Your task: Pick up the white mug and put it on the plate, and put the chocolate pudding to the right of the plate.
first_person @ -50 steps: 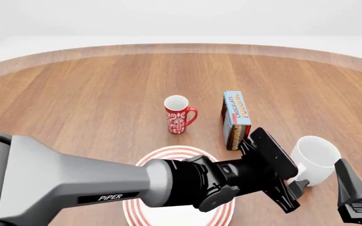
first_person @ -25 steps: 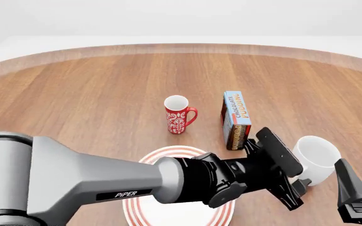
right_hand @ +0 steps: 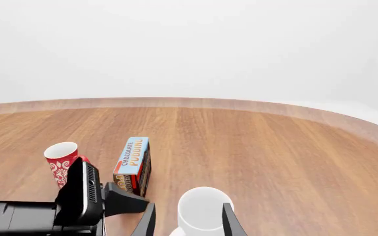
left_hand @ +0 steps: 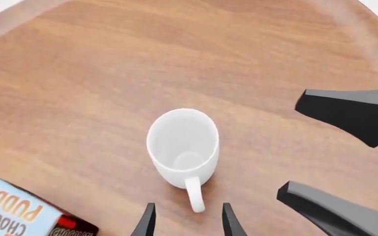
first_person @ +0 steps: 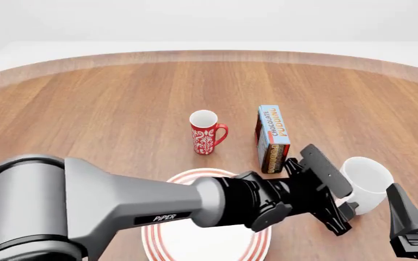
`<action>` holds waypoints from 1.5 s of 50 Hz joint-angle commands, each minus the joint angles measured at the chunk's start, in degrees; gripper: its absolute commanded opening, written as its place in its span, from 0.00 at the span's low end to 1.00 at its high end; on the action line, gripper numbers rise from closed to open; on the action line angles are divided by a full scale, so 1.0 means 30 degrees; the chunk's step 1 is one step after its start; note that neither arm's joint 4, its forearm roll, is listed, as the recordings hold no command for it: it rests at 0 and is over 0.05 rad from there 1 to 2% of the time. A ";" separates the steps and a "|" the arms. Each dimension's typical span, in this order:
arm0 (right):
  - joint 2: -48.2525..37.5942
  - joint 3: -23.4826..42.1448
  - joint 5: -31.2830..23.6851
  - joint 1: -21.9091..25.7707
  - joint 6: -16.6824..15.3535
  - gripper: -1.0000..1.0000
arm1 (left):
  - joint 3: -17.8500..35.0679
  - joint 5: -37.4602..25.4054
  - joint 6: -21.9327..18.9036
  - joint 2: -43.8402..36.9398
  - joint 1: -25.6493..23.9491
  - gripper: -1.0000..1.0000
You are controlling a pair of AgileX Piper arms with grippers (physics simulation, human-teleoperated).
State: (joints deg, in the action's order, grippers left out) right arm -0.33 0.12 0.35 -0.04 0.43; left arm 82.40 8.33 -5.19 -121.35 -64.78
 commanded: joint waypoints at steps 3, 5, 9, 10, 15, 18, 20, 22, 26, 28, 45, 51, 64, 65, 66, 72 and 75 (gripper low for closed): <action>0.0002 0.0000 0.0001 -0.0005 -0.0002 1.00 | 0.0623 -0.0375 0.0056 -0.0507 -0.0145 1.00; 0.0000 0.0000 0.0000 -0.0001 0.0004 1.00 | 0.0661 -0.0396 0.0070 -0.0525 -0.0210 1.00; 0.0002 0.0000 0.0001 0.0000 -0.0006 1.00 | 0.0816 -0.0439 0.0094 -0.0637 -0.0235 1.00; -0.0001 0.0000 -0.0001 -0.0010 -0.0003 1.00 | 0.0903 -0.0455 0.0105 -0.0723 -0.0204 1.00; 0.0003 0.0000 0.0002 0.0005 0.0003 1.00 | 0.1071 -0.0483 0.0140 -0.0963 -0.0236 1.00; -0.0002 0.0000 -0.0001 0.0000 -0.0003 1.00 | 0.1202 -0.0560 0.0170 -0.1069 -0.0255 1.00; 0.0000 0.0000 0.0000 0.0009 -0.0007 1.00 | 0.1262 -0.0578 0.0182 -0.1123 -0.0246 1.00; 0.0000 0.0000 0.0000 0.0009 -0.0007 1.00 | 0.1262 -0.0578 0.0182 -0.1123 -0.0246 1.00; 0.0109 0.0014 0.0011 0.0015 0.0225 1.00 | 0.1625 -0.0694 0.0273 -0.1534 -0.0242 1.00; 0.0109 0.0007 0.0014 0.0026 0.0214 1.00 | 0.1712 -0.0657 0.0336 -0.1692 -0.0226 1.00; 0.0108 -0.0005 0.0017 0.0006 0.0255 1.00 | 0.2297 -0.0845 0.0506 -0.2287 -0.0238 1.00; 0.0108 -0.0007 0.0017 0.0003 0.0245 1.00 | 0.2459 -0.0890 0.0543 -0.2462 -0.0247 1.00; 0.0104 -0.0010 0.0016 -0.0004 0.0242 1.00 | 0.2882 -0.1000 0.0692 -0.2977 -0.0310 1.00; 0.0104 -0.0009 0.0019 -0.0006 0.0244 1.00 | 0.2894 -0.1000 0.0721 -0.3008 -0.0314 1.00; 0.0105 -0.0009 0.0018 -0.0004 0.0246 1.00 | 0.2902 -0.1016 0.0699 -0.3050 -0.0323 1.00; 0.0107 0.0034 -0.0014 0.0011 0.0250 1.00 | 0.3186 -0.1145 0.0729 -0.3354 -0.0193 1.00; 0.0106 0.0038 -0.0021 0.0009 0.0258 1.00 | 0.3352 -0.1206 0.0736 -0.3542 -0.0121 1.00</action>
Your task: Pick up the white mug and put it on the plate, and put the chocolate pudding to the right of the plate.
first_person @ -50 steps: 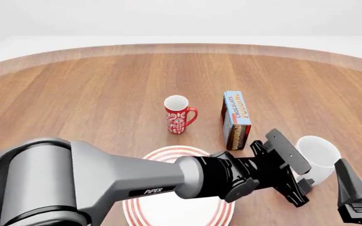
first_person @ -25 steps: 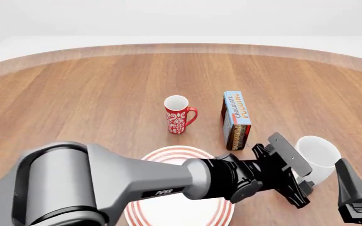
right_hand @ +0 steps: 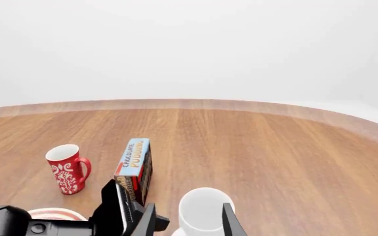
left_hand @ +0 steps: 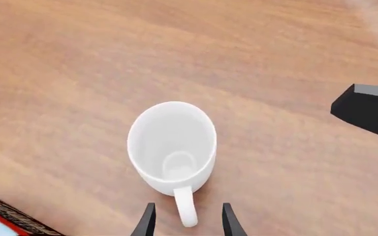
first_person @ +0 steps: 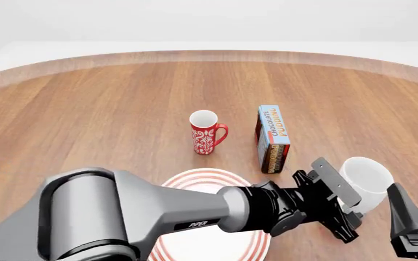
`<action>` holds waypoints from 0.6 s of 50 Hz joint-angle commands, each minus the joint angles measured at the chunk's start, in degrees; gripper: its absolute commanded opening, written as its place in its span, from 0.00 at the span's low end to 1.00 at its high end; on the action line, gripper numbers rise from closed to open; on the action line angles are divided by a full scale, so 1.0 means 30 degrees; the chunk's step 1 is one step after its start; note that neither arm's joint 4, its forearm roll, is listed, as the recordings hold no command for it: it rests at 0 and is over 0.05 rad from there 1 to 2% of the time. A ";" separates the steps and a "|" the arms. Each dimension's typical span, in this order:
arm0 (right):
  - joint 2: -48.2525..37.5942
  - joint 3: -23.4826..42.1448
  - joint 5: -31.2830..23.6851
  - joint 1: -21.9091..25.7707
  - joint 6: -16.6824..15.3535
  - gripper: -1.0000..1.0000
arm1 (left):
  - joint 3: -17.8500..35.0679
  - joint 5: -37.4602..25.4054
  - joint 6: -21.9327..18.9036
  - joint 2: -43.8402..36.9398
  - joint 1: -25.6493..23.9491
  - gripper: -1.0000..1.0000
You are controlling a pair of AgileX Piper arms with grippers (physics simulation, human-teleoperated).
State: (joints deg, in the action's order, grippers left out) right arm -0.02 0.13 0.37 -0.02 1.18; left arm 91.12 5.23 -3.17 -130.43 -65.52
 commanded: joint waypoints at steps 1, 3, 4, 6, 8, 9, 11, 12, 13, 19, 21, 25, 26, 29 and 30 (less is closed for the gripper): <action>0.0001 0.0033 -0.0028 0.0005 0.0010 1.00 | 0.0449 -0.0172 0.0062 -0.0515 0.0126 1.00; -0.0003 0.0029 -0.0025 0.0007 0.0003 1.00 | 0.0493 -0.0176 0.0084 -0.0622 0.0117 1.00; -0.0006 0.0029 -0.0024 0.0003 0.0004 1.00 | 0.0505 -0.0166 0.0110 -0.0649 0.0108 1.00; -0.0023 0.0026 -0.0006 -0.0001 0.0011 1.00 | 0.0570 -0.0177 0.0144 -0.0708 0.0114 1.00; -0.0126 0.0018 0.0102 0.0000 0.0019 1.00 | 0.0620 -0.0161 0.0183 -0.0819 0.0119 1.00; -0.0128 0.0018 0.0104 0.0000 0.0019 1.00 | 0.0621 -0.0162 0.0183 -0.0820 0.0119 1.00; -0.0172 0.0014 0.0159 0.0001 0.0037 1.00 | 0.0651 -0.0149 0.0214 -0.0876 0.0132 1.00; -0.0065 0.0017 0.0055 0.0003 0.0048 1.00 | 0.0676 -0.0151 0.0235 -0.0907 0.0139 1.00; -0.0012 0.0018 0.0007 0.0006 0.0052 1.00 | 0.0727 -0.0156 0.0246 -0.0963 0.0155 1.00; -0.0004 0.0009 0.0023 -0.0002 0.0057 1.00 | 0.0689 -0.0038 0.0360 -0.1137 0.0052 1.00; -0.0004 0.0010 0.0015 0.0012 0.0045 1.00 | 0.0701 -0.0036 0.0376 -0.1158 0.0038 1.00; -0.0004 0.0010 0.0016 0.0005 0.0050 1.00 | 0.0724 -0.0002 0.0453 -0.1208 -0.0016 1.00; -0.0004 0.0010 0.0016 0.0007 0.0050 1.00 | 0.0732 -0.0006 0.0448 -0.1218 -0.0015 1.00; -0.0004 0.0010 0.0021 0.0006 0.0053 1.00 | 0.0737 0.0025 0.0477 -0.1280 0.0000 1.00; -0.0004 0.0010 0.0017 0.0012 0.0053 1.00 | 0.0696 0.0054 0.0494 -0.1288 -0.0021 1.00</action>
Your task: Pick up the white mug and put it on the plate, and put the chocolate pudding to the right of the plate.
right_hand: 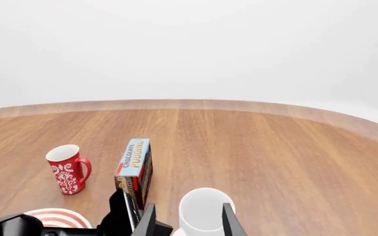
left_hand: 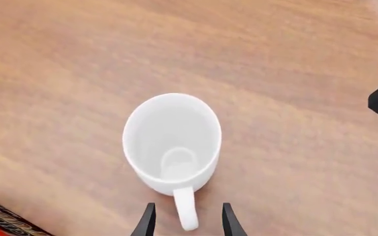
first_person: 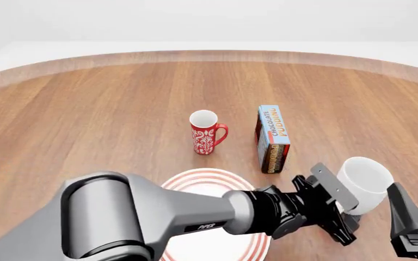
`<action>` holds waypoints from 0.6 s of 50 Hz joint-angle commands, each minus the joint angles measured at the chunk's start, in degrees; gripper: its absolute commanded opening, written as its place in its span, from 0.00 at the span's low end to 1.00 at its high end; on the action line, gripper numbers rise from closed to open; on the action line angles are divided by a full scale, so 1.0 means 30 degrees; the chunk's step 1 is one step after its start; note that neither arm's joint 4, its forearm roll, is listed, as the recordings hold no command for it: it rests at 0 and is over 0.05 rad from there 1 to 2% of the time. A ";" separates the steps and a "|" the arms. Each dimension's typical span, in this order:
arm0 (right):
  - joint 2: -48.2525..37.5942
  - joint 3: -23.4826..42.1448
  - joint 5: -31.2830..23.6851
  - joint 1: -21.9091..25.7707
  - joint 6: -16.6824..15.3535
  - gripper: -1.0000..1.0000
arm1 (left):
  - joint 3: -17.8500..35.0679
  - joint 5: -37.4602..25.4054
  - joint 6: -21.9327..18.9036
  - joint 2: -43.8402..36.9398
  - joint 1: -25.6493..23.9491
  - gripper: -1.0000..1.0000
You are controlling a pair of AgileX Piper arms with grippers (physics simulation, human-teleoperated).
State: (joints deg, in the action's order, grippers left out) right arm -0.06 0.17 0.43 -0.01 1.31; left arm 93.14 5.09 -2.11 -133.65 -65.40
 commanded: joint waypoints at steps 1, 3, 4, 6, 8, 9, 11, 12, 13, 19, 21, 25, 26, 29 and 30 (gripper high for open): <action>0.0011 -0.0002 -0.0006 0.0006 0.0002 1.00 | -0.0021 0.0128 0.0142 -0.0211 -0.0080 1.00; 0.0011 -0.0002 -0.0006 0.0006 0.0002 1.00 | -0.0021 0.0128 0.0142 -0.0211 -0.0080 1.00; 0.0011 -0.0002 -0.0005 0.0003 0.0016 1.00 | -0.0137 0.0210 0.0191 -0.0222 -0.0144 1.00; 0.0011 -0.0002 -0.0008 0.0011 0.0004 1.00 | 0.0090 0.0099 0.0149 -0.0342 0.0010 1.00; 0.0011 -0.0002 -0.0005 0.0001 0.0009 1.00 | 0.0060 0.0095 0.0169 -0.0318 -0.0023 1.00; 0.0011 -0.0002 -0.0005 0.0001 0.0009 1.00 | 0.0060 0.0095 0.0169 -0.0318 -0.0023 1.00; 0.0011 -0.0002 -0.0007 0.0004 0.0006 1.00 | 0.0087 0.0096 0.0142 -0.0329 0.0032 1.00; 0.0011 -0.0001 -0.0008 0.0005 -0.0002 1.00 | 0.0085 0.0104 0.0134 -0.0329 0.0054 1.00; 0.0011 -0.0002 -0.0010 0.0009 0.0003 1.00 | 0.0059 0.0126 0.0134 -0.0313 0.0062 1.00; 0.0011 -0.0002 -0.0009 0.0008 0.0012 1.00 | 0.0152 0.0134 0.0087 -0.0350 0.0236 0.00; 0.0011 -0.0002 -0.0002 0.0003 0.0007 1.00 | 0.0153 0.0144 0.0084 -0.0358 0.0242 0.00; 0.0011 -0.0001 -0.0009 -0.0011 -0.0005 1.00 | 0.0128 0.0174 0.0052 -0.0312 0.0238 0.00; 0.0011 -0.0001 -0.0009 -0.0004 0.0000 1.00 | 0.0103 0.0196 0.0038 -0.0273 0.0232 0.00; 0.0011 -0.0002 -0.0012 0.0001 0.0013 1.00 | 0.0061 0.0242 0.0027 -0.0240 0.0232 0.00; 0.0011 -0.0001 -0.0007 0.0009 -0.0003 1.00 | 0.0004 0.0284 0.0032 -0.0213 0.0211 0.00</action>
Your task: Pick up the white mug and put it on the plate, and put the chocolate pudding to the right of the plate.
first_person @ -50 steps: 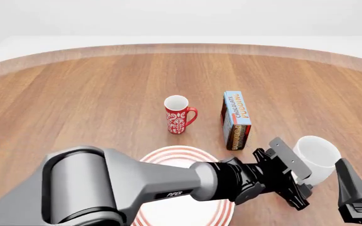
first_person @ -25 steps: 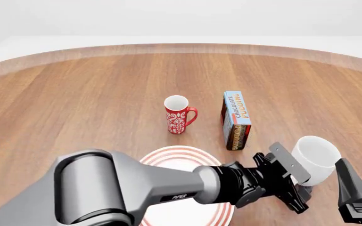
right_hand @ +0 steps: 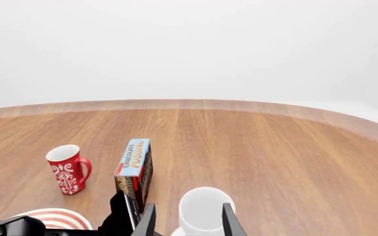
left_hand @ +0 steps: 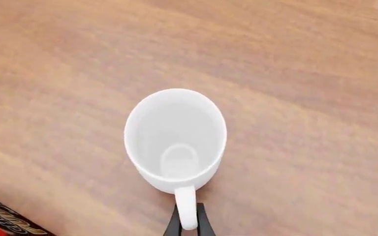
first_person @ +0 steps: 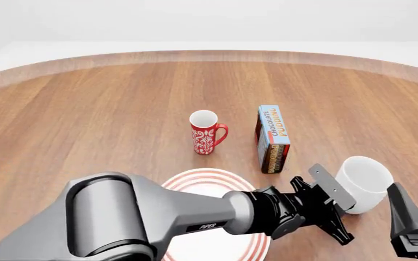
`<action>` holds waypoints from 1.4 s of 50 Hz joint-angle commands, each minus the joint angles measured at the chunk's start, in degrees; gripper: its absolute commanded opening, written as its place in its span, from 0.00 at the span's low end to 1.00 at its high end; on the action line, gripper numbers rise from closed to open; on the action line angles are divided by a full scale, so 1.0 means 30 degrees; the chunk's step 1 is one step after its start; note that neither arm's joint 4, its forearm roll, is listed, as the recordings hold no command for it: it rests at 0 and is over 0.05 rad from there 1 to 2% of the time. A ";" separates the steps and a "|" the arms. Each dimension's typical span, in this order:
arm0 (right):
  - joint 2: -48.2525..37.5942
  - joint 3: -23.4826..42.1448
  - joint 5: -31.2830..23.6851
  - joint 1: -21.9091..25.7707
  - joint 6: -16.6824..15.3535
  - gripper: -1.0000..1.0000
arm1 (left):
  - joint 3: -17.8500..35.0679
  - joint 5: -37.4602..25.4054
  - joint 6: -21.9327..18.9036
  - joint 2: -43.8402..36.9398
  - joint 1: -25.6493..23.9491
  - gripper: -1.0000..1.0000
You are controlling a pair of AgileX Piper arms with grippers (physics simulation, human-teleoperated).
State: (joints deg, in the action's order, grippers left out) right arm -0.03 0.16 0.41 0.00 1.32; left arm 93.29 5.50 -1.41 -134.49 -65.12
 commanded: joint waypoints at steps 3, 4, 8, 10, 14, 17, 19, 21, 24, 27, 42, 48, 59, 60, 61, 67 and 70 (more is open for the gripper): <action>0.0001 0.0000 0.0000 0.0000 -0.0002 1.00 | -0.0151 0.0222 -0.0208 0.0086 0.0098 0.00; 0.0001 0.0000 0.0000 -0.0003 0.0002 1.00 | -0.0155 0.0222 -0.0212 0.0096 0.0118 0.00; 0.0000 0.0000 -0.0002 0.0005 0.0000 1.00 | -0.0289 0.0256 -0.0258 0.0304 0.0166 0.00; 0.0001 0.0000 0.0001 0.0002 -0.0002 1.00 | -0.0374 0.0283 -0.0299 0.0377 0.0156 0.00; -0.0005 -0.0029 0.0049 -0.0049 0.0014 1.00 | -0.0559 0.0397 -0.0405 0.0662 0.0185 0.00; -0.0005 -0.0029 0.0041 -0.0066 0.0013 1.00 | -0.0775 0.0547 -0.0469 0.0908 0.0250 0.00; -0.0006 -0.0029 0.0040 -0.0072 0.0015 1.00 | -0.0916 0.0638 -0.0469 0.0968 0.0234 0.00; -0.0007 -0.0029 0.0040 -0.0072 0.0017 1.00 | -0.1011 0.0715 -0.0468 0.1023 0.0269 0.00; -0.0008 -0.0028 0.0043 -0.0065 0.0017 1.00 | -0.1143 0.0824 -0.0433 0.1152 0.0357 0.00; -0.0006 -0.0027 0.0044 -0.0061 0.0011 1.00 | -0.1346 0.0927 -0.0447 0.1336 0.0436 0.00; 0.0003 -0.0027 0.0043 -0.0109 -0.0010 1.00 | -0.2596 0.1833 -0.0411 0.2339 0.0677 0.00; 0.0005 -0.0017 0.0050 -0.0125 -0.0018 1.00 | -0.3289 0.2241 -0.0353 0.2865 0.0747 0.00; 0.0007 0.0011 0.0029 -0.0150 -0.0031 1.00 | -0.4349 0.2763 -0.0347 0.3583 0.0763 0.00; 0.0007 0.0014 0.0025 -0.0156 -0.0029 1.00 | -0.4425 0.2792 -0.0349 0.3648 0.0752 0.00; 0.0008 0.0023 0.0020 -0.0159 -0.0021 1.00 | -0.4581 0.2866 -0.0336 0.3779 0.0731 0.00; 0.0008 0.0040 -0.0001 -0.0165 -0.0028 1.00 | -0.5119 0.3064 -0.0340 0.4306 0.0696 0.00; 0.0008 0.0034 -0.0004 -0.0174 -0.0033 1.00 | -0.5352 0.3112 -0.0390 0.4562 0.0710 0.00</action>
State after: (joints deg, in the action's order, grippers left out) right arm -0.01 0.22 0.46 -0.46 1.24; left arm 79.58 13.74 -2.15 -123.37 -62.99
